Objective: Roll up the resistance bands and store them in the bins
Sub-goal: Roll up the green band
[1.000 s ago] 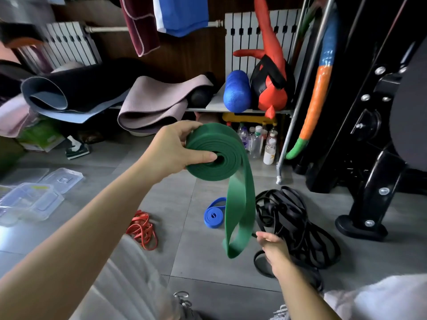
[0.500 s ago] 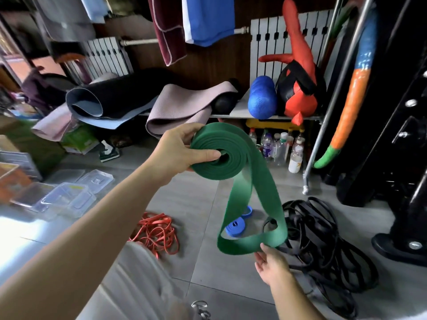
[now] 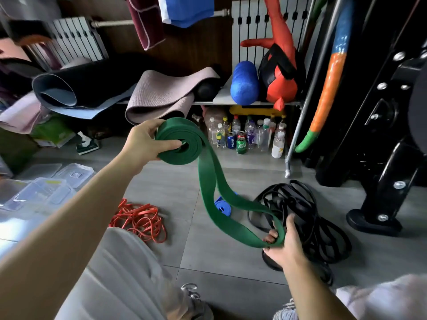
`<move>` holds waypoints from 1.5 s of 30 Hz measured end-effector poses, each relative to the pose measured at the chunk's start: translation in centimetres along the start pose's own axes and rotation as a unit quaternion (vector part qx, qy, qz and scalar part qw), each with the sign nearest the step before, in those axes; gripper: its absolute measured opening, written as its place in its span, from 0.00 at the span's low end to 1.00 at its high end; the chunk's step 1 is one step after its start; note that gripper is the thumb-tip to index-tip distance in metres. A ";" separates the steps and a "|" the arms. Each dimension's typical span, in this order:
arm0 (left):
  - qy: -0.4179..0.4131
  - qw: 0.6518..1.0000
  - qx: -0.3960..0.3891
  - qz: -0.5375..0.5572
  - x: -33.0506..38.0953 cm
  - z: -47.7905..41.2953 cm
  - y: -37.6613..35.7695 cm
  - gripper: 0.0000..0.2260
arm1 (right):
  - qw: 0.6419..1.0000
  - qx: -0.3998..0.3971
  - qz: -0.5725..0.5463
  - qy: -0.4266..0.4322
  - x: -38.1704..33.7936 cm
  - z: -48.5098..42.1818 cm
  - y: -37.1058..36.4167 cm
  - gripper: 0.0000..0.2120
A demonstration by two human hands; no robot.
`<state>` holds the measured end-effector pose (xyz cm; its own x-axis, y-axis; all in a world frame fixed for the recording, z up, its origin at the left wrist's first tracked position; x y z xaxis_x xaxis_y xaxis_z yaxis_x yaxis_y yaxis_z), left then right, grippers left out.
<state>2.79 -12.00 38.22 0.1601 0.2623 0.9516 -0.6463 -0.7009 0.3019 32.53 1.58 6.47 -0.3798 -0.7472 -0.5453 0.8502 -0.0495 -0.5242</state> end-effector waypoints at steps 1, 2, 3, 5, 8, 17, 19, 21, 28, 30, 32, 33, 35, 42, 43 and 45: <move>0.002 1.000 -0.003 -0.001 0.0 0.1 -0.2 0.21 | 0.999 -0.003 0.043 0.000 -0.1 0.1 0.3 0.24; 0.001 1.000 -0.008 -0.003 0.1 0.2 -0.5 0.20 | 0.996 -0.002 0.094 0.001 -0.1 0.1 0.5 0.22; -0.002 1.000 -0.012 -0.008 0.3 0.4 -0.7 0.20 | 0.988 0.002 0.153 0.007 -0.4 0.1 0.9 0.18; -0.015 0.999 -0.016 -0.035 0.8 0.9 -1.3 0.21 | 0.962 0.008 0.268 0.042 -1.1 -0.1 1.2 0.14; -0.029 0.996 -0.037 -0.070 1.2 1.5 -2.8 0.21 | 0.908 -0.004 0.407 0.096 -2.6 0.2 -0.1 0.13; -0.091 0.965 -0.115 -0.218 0.6 4.0 -9.9 0.24 | 0.779 -0.290 0.439 0.340 -10.6 9.2 -16.0 0.31; -0.103 0.956 -0.117 -0.250 0.7 4.1 -10.8 0.23 | 0.733 -0.337 0.477 0.348 -10.9 10.7 -17.9 0.32; -0.104 0.950 -0.122 -0.267 0.6 4.1 -11.2 0.23 | 0.696 -0.349 0.519 0.355 -11.0 11.0 -19.1 0.30; -0.082 0.943 -0.142 -0.290 0.3 4.2 -11.5 0.24 | 0.672 -0.384 0.517 0.365 -12.5 11.7 -19.4 0.19; -0.080 0.948 -0.138 -0.274 0.4 4.4 -11.5 0.23 | 0.675 -0.385 0.512 0.366 -12.7 12.0 -19.1 0.18; -0.076 0.958 -0.134 -0.242 0.3 4.7 -11.6 0.23 | 0.684 -0.390 0.500 0.361 -12.4 12.2 -18.6 0.19; -0.069 0.965 -0.135 -0.215 0.1 4.9 -11.6 0.24 | 0.696 -0.391 0.486 0.355 -12.2 12.1 -18.3 0.20; -0.040 0.979 -0.140 -0.141 -0.5 5.1 -11.8 0.25 | 0.731 -0.386 0.449 0.340 -12.0 11.8 -17.5 0.25; 0.057 0.973 -0.193 0.113 -1.6 6.2 -13.1 0.22 | 0.777 -0.396 0.363 0.328 -12.8 12.1 -15.8 0.24; 0.063 0.967 -0.216 0.124 -1.5 6.4 -13.3 0.21 | 0.783 -0.394 0.353 0.328 -13.1 12.1 -15.8 0.24; 0.068 0.953 -0.262 0.134 -1.0 6.7 -13.4 0.21 | 0.792 -0.393 0.339 0.321 -13.5 12.2 -15.7 0.23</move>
<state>16.33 -7.29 33.61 -0.1380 0.2302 0.9633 -0.9399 -0.3370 -0.0542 28.73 4.35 30.07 -0.2545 0.0791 -0.9638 0.5437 0.8359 -0.0750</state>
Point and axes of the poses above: each hand's wrist, its own z-axis away from the middle knuckle, its own y-axis out of the back of the hand, x = y × z, the point moved 8 cm from there along -z, towards the middle knuckle, and after that the axes turned 8 degrees about y, right-handed, at the moved point
